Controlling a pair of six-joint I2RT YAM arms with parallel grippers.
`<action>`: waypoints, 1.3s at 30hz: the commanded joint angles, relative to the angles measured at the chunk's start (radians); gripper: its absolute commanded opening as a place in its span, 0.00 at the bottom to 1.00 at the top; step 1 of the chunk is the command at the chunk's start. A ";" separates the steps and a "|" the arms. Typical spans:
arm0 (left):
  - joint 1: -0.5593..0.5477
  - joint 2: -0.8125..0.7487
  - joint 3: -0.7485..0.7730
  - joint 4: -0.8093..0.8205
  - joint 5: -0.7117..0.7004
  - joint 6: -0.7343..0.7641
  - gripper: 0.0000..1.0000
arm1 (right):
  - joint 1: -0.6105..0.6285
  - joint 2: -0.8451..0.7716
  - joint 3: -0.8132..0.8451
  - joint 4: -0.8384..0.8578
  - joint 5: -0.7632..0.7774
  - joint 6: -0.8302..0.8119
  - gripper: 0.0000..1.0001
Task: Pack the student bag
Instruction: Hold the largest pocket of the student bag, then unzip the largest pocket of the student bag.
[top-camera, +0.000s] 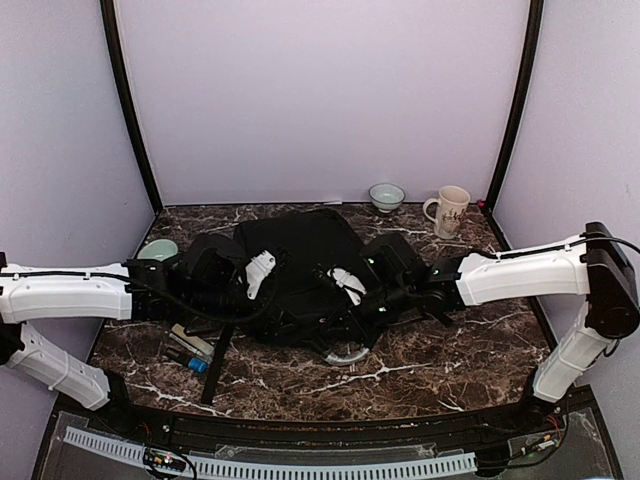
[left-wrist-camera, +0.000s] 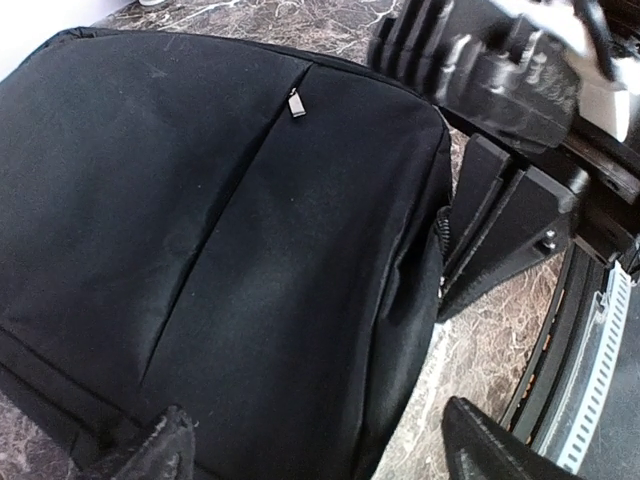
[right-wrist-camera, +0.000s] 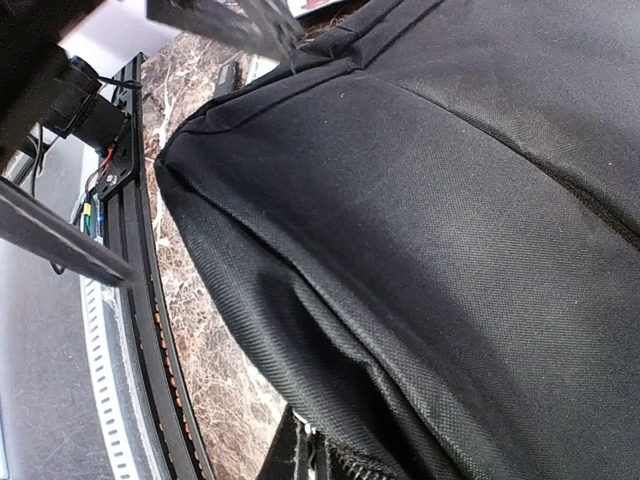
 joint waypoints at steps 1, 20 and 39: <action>0.003 0.039 -0.043 0.113 0.009 -0.026 0.84 | 0.004 -0.044 -0.001 0.171 -0.037 0.022 0.00; 0.003 0.015 -0.042 0.055 -0.040 0.134 0.00 | -0.001 -0.109 -0.056 0.063 0.133 0.046 0.00; 0.003 -0.102 -0.039 -0.123 -0.083 0.193 0.03 | -0.092 -0.154 -0.156 -0.032 0.132 0.002 0.00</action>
